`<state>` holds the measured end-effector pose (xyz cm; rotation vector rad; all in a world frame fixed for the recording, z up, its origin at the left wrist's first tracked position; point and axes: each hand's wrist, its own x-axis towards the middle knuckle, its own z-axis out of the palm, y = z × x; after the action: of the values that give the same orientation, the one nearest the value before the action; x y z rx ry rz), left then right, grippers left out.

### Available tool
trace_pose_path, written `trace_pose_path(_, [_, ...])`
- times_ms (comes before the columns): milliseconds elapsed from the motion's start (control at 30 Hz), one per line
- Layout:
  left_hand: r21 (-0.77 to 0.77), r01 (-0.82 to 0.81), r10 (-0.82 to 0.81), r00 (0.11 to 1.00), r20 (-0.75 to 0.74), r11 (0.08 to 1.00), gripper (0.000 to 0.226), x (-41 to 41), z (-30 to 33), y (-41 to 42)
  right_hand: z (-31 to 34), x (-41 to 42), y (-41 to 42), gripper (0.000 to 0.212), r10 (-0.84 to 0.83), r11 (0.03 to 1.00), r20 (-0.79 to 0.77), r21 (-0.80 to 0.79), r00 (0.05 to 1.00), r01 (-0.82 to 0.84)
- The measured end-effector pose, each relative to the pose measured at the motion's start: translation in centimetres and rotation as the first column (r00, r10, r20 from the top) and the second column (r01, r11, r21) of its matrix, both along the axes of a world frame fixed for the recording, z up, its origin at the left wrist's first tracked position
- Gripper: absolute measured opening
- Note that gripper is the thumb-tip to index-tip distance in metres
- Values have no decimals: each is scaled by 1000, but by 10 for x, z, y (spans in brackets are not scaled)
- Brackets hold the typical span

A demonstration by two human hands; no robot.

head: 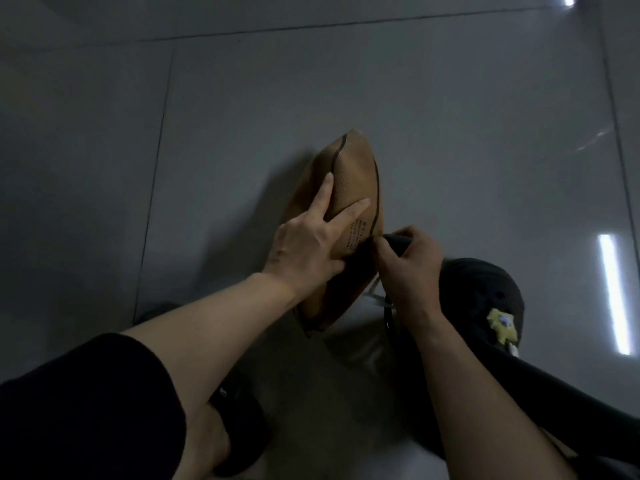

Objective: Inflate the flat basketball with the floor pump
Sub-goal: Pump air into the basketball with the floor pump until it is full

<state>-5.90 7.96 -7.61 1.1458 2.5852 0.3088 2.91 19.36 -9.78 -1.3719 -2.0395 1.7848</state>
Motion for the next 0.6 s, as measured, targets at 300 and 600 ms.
trace_pose_path(300, [65, 16, -16, 1000, -11, 998, 92, -9, -7, -6, 2, -10, 7, 10, -96, 900, 45, -422, 994, 106])
trace_pose_path(600, [117, 0, -1, 1000, 15, 993, 91, -20, -7, -13, -5, -21, -4, 14, -108, 910, 15, -401, 994, 105])
